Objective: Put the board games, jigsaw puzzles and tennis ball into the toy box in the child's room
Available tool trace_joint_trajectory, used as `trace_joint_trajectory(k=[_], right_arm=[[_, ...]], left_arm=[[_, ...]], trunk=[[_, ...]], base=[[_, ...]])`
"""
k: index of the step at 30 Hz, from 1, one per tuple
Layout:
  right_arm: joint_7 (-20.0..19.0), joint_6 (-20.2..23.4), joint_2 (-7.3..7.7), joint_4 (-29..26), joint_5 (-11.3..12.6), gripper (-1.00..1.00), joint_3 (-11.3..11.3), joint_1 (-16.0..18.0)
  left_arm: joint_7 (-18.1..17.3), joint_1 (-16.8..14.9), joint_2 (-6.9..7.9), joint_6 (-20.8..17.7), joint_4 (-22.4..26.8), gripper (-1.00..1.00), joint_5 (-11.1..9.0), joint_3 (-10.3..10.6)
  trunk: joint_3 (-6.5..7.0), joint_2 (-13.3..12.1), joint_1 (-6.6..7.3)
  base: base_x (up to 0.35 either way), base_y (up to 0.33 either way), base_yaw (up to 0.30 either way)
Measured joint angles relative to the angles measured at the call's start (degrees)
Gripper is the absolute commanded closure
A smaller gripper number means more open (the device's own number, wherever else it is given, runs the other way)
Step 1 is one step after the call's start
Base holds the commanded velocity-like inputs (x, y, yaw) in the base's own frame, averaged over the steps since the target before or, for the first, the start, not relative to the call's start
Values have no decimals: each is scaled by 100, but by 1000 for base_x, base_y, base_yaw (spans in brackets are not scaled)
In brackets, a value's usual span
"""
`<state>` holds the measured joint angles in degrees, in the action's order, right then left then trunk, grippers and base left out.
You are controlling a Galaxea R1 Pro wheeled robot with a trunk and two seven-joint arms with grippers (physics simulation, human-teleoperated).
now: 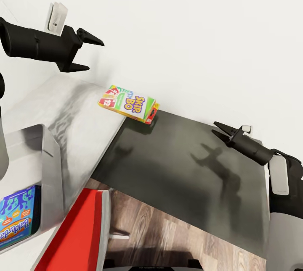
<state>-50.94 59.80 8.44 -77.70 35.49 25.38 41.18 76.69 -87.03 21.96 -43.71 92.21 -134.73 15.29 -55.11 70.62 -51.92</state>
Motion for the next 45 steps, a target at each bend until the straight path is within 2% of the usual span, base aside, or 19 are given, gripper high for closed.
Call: trace_joint_trajectory(k=[7,21,42,45], right_arm=[[36,-1,-8,2,-6,-100,20,-16],[42,0,1,9,-8,-100,37,-17],[73,0,2,9,-38,-100,28,5],[395,-5,13,102,-40,-100,40,31]], left_arm=[[-10,-8,-1,-1,0,-100,0,-3],[-10,14,6,-9,0,-100,-1,-10],[-10,17,3,-1,0,-100,0,-11],[-18,9,-1,-1,4,-100,-1,-16]], trunk=[[1,0,0],[36,0,0],[40,0,0],[40,0,0]], base=[[-1,-6,44],[0,0,235],[0,-46,11],[0,0,0]])
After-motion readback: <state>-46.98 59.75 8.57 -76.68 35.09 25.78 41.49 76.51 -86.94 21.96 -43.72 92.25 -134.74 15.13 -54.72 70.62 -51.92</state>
